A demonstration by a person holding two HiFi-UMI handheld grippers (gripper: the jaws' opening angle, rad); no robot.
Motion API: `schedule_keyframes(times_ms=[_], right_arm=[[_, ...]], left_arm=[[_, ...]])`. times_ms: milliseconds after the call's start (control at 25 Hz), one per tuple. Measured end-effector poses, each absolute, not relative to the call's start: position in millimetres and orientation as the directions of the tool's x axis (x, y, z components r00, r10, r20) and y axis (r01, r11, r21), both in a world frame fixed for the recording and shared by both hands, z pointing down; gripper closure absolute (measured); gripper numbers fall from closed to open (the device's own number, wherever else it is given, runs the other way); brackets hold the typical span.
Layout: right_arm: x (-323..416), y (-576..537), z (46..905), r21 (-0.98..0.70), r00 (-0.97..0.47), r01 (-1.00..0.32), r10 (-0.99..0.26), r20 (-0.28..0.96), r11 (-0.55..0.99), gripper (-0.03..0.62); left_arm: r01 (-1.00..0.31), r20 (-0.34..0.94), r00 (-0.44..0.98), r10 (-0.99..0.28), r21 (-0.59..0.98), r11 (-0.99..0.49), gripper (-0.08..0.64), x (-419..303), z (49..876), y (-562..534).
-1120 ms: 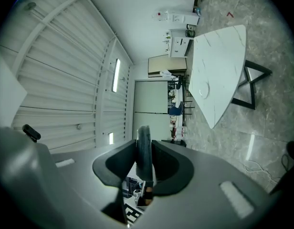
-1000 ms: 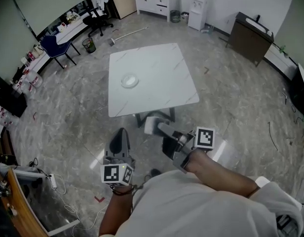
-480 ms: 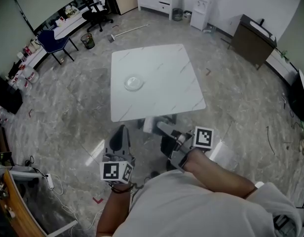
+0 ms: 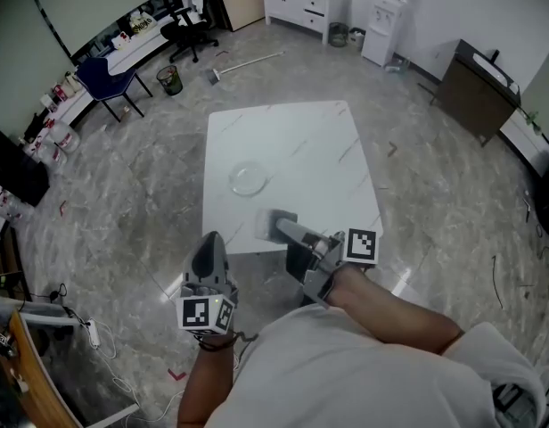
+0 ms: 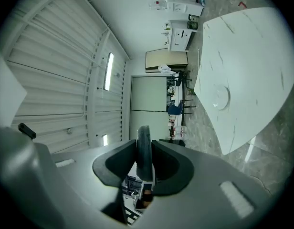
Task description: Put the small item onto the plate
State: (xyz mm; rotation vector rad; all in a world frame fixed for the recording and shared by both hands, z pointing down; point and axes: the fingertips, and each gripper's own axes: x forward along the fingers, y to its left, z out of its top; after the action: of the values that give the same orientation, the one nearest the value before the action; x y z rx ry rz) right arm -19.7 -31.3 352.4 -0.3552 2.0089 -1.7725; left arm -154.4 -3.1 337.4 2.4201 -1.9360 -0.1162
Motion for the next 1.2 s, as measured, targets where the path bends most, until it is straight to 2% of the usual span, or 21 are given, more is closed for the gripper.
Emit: schedule_keyframes(times_ms=[400,760,1200], right_arm=[[-16,-149,377,-0.989,-0.912,0.064,-0.395,-0.111,0.131,0.492],[-52,-222,409,-0.996,-0.914,0.024,-0.402,-0.058,0.09,0.492],[-110,-322,497,-0.989,-0.88,-0.146,-0.456,0.132,-0.005,0.492]], left_arm=[[-0.989,-0.027,0.144,-0.989,0.041,-0.145,0.555,-153,341,-112],[-0.981,0.017,0.177,-0.984,0.083,-0.175,0.555,-177,377,-191],[-0.961,0.104,0.263,-0.959,0.116,-0.251,0.555,-233,444,-306]])
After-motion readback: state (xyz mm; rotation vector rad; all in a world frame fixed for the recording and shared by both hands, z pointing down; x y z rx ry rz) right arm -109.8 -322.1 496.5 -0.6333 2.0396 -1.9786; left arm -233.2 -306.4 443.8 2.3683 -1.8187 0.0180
